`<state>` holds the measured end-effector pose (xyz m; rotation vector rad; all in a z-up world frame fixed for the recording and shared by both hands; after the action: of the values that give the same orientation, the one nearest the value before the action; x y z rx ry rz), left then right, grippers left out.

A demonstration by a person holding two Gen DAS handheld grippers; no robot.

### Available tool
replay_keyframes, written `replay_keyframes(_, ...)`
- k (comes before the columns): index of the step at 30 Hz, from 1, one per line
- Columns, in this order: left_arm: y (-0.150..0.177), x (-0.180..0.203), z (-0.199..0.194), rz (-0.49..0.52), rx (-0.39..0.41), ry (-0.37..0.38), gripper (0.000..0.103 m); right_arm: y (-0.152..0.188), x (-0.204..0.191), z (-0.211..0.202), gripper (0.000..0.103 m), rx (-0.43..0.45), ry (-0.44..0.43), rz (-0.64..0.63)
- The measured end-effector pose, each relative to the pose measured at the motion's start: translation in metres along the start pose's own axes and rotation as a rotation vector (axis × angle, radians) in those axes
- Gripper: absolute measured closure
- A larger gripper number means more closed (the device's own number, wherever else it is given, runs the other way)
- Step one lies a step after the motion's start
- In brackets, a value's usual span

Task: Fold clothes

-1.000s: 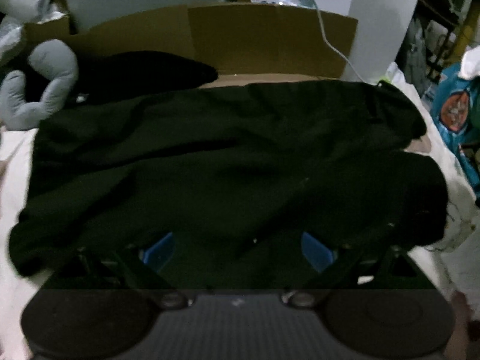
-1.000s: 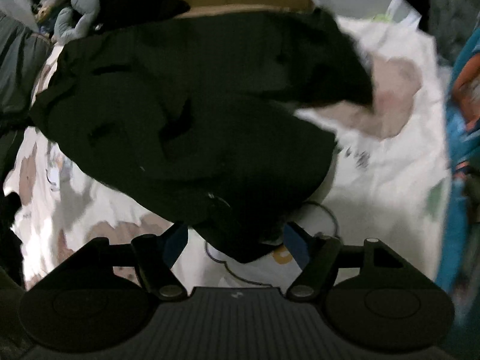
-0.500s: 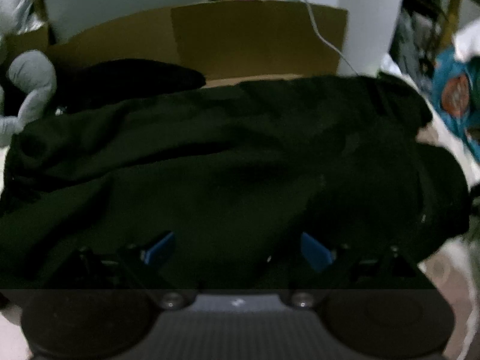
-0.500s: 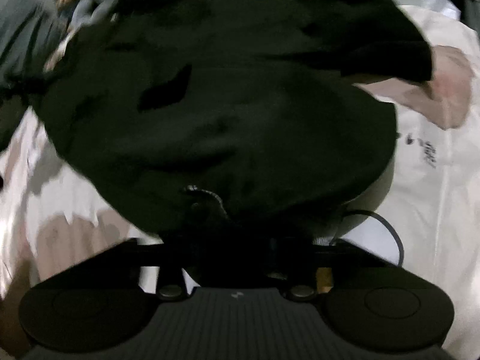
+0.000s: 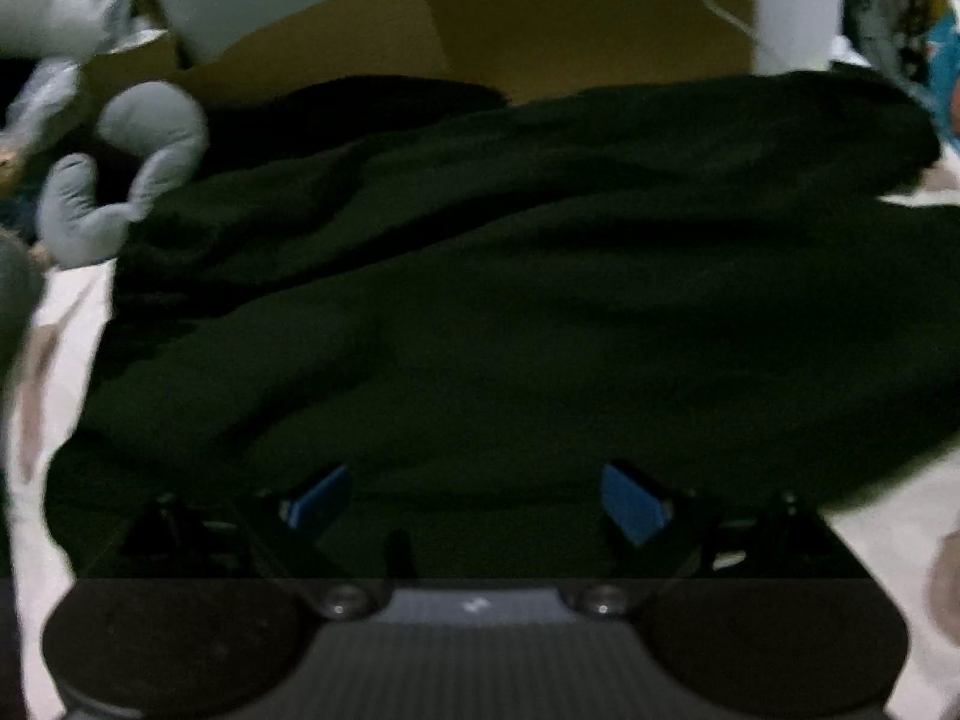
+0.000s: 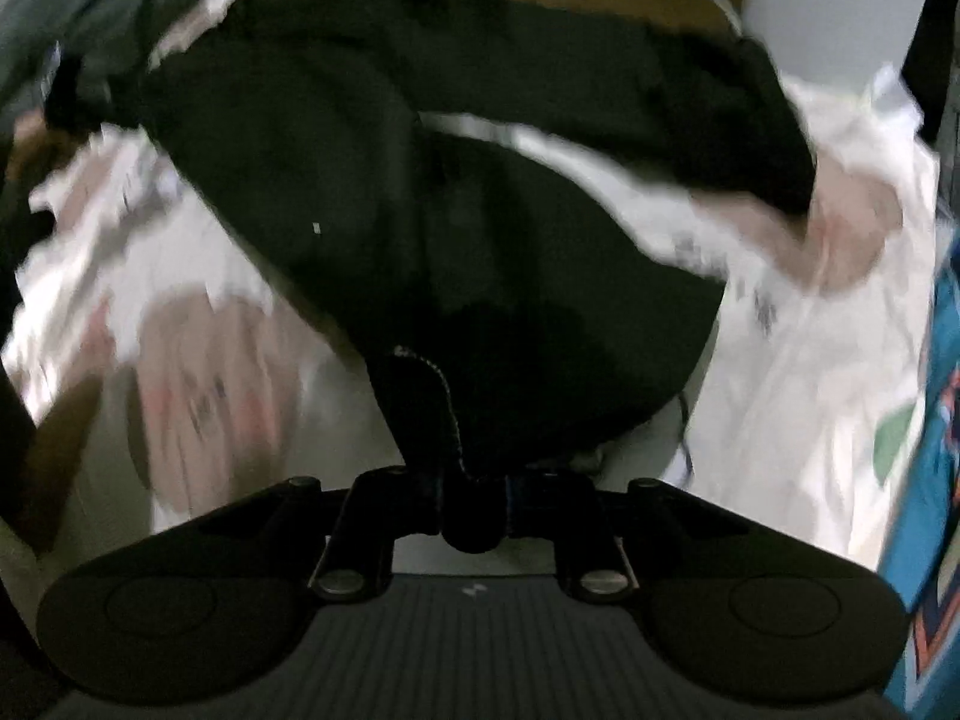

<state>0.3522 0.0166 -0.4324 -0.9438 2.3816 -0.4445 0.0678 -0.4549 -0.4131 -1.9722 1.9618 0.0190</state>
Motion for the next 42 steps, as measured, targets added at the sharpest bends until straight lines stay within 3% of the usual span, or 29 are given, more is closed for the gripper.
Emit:
replay_keyframes(4, 0.020, -0.041, 0.008, -0.061, -0.058, -0.107, 0.010, 0.024, 0.003, 0.033, 0.075, -0.112, 0.041, 0.025)
replay_keyframes(6, 0.031, -0.068, 0.006, -0.121, -0.072, -0.159, 0.010, 0.022, 0.003, 0.031, 0.070, -0.112, 0.057, 0.038)
replay_keyframes(8, 0.042, -0.099, 0.005, -0.192, -0.083, -0.213, 0.010, 0.016, 0.006, 0.025, 0.057, -0.102, 0.074, 0.060)
replay_keyframes(11, 0.052, -0.138, 0.005, -0.282, -0.074, -0.252, 0.009, -0.003, 0.021, 0.005, 0.054, -0.034, 0.079, 0.137)
replay_keyframes(21, 0.063, -0.211, 0.021, -0.512, -0.063, -0.307, 0.007, -0.066, 0.051, -0.021, 0.052, 0.101, 0.125, 0.212)
replay_keyframes(25, 0.070, -0.225, 0.042, -0.533, -0.088, -0.318, 0.005, -0.082, 0.071, -0.033, 0.051, 0.140, 0.174, 0.270)
replay_keyframes(30, 0.073, -0.240, 0.052, -0.509, -0.085, -0.399, 0.005, -0.092, 0.095, -0.013, 0.051, 0.126, 0.196, 0.322)
replay_keyframes(32, 0.075, -0.246, 0.056, -0.507, -0.071, -0.394, 0.005, -0.098, 0.104, 0.001, 0.051, 0.118, 0.185, 0.362)
replay_keyframes(36, 0.077, -0.249, 0.069, -0.481, -0.064, -0.296, 0.007, -0.109, 0.108, 0.024, 0.051, 0.113, 0.151, 0.420)
replay_keyframes(38, 0.078, -0.249, 0.073, -0.469, -0.075, -0.266, 0.009, -0.111, 0.107, 0.033, 0.051, 0.101, 0.176, 0.411)
replay_keyframes(39, 0.079, -0.248, 0.073, -0.453, -0.085, -0.257, 0.013, -0.112, 0.108, 0.036, 0.051, 0.099, 0.197, 0.404)
replay_keyframes(40, 0.081, -0.246, 0.073, -0.424, -0.099, -0.251, 0.028, -0.113, 0.110, 0.039, 0.051, 0.105, 0.203, 0.406)
replay_keyframes(42, 0.082, -0.242, 0.072, -0.367, -0.113, -0.248, 0.052, -0.114, 0.112, 0.041, 0.066, 0.105, 0.186, 0.415)
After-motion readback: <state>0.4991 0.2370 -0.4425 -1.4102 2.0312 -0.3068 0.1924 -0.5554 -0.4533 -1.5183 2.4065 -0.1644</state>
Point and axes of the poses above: each gripper's, at about its wrist camera, not at the fingertips, and z roughly the way its jaws point, x to its right, y to its underside, the point moved 8 cm from there along z, roughly the way its jaws point, and after that the axes turned 13 degrees about z, right-handed, at the moved point
